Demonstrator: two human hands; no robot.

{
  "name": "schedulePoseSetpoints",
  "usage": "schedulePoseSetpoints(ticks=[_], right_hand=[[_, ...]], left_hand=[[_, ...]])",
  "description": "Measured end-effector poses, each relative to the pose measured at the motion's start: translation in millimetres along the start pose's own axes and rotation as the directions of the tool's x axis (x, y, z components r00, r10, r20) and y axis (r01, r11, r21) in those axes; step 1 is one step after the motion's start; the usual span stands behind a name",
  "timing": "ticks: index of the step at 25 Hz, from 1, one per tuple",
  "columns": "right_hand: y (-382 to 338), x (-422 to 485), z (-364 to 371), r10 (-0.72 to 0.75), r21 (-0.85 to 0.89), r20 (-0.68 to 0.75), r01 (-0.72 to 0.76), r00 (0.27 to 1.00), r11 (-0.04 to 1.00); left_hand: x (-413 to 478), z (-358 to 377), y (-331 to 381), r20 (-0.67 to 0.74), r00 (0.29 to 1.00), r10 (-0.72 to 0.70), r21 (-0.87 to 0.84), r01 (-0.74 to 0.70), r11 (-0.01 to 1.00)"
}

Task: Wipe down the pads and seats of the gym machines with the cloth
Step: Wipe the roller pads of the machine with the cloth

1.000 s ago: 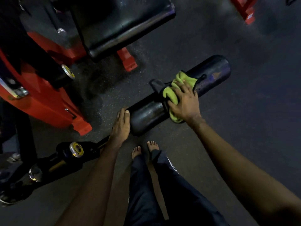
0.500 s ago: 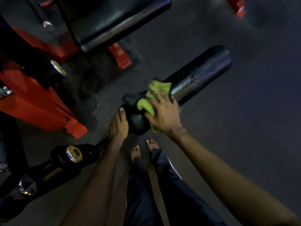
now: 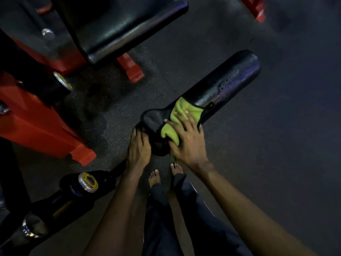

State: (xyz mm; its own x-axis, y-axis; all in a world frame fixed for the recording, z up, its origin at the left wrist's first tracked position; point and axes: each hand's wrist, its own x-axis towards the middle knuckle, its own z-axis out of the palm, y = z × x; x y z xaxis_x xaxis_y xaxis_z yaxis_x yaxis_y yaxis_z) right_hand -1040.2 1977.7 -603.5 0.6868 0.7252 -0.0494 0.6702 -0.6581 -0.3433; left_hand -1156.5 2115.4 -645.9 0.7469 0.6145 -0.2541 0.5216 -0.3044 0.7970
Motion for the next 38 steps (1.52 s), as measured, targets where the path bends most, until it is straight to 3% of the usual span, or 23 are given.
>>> schedulePoseSetpoints(ticks=[3, 6, 10, 13, 15, 17, 22, 28, 31, 33, 36, 38], right_hand=[[23, 36, -18, 0.165, 0.028, -0.094, -0.163, 0.982, 0.986], [13, 50, -18, 0.273, 0.063, -0.145, -0.267, 0.951, 0.962], [-22, 0, 9, 0.206, 0.143, -0.083, -0.193, 0.975, 0.971], [-27, -24, 18, 0.144, 0.216, -0.028, -0.135, 0.989, 0.967], [-3, -4, 9, 0.111, 0.153, -0.049, -0.102, 0.993, 0.983], [28, 33, -9, 0.148, 0.082, -0.098, -0.141, 0.984, 0.987], [43, 85, -30, 0.255, 0.001, -0.125, -0.257, 0.959, 0.966], [10, -16, 9, 0.007, 0.09, -0.026, -0.005, 1.0, 0.996], [36, -12, 7, -0.012, 0.122, -0.043, 0.017, 0.999, 0.992], [56, 10, -1, 0.066, 0.129, -0.127, -0.049, 0.99, 0.99], [71, 44, -14, 0.238, 0.184, -0.221, -0.199, 0.946, 0.963], [58, 45, -11, 0.29, 0.145, -0.238, -0.261, 0.927, 0.954]], left_hand=[[-2, -4, 8, -0.093, 0.98, 0.174, 0.009, -0.174, 0.985], [2, -2, 2, -0.087, 0.982, 0.167, -0.028, -0.17, 0.985], [4, 3, -1, -0.115, 0.993, 0.021, -0.032, -0.025, 0.999], [-2, 10, -17, -0.033, 0.989, 0.144, 0.052, -0.142, 0.988], [0, 8, -6, 0.022, 0.997, 0.073, -0.054, -0.072, 0.996], [3, 7, 1, -0.144, 0.988, 0.055, -0.038, -0.061, 0.997], [7, 6, 7, -0.106, 0.994, 0.004, -0.079, -0.012, 0.997], [3, 11, 0, -0.109, 0.988, -0.113, 0.019, 0.116, 0.993], [3, 3, 11, -0.101, 0.995, -0.024, 0.004, 0.025, 1.0], [-7, -9, 1, -0.019, 1.0, 0.019, 0.092, -0.017, 0.996], [-22, -24, -28, 0.125, 0.992, 0.031, 0.373, -0.076, 0.925], [-23, -26, -31, 0.156, 0.988, 0.019, 0.4, -0.081, 0.913]])
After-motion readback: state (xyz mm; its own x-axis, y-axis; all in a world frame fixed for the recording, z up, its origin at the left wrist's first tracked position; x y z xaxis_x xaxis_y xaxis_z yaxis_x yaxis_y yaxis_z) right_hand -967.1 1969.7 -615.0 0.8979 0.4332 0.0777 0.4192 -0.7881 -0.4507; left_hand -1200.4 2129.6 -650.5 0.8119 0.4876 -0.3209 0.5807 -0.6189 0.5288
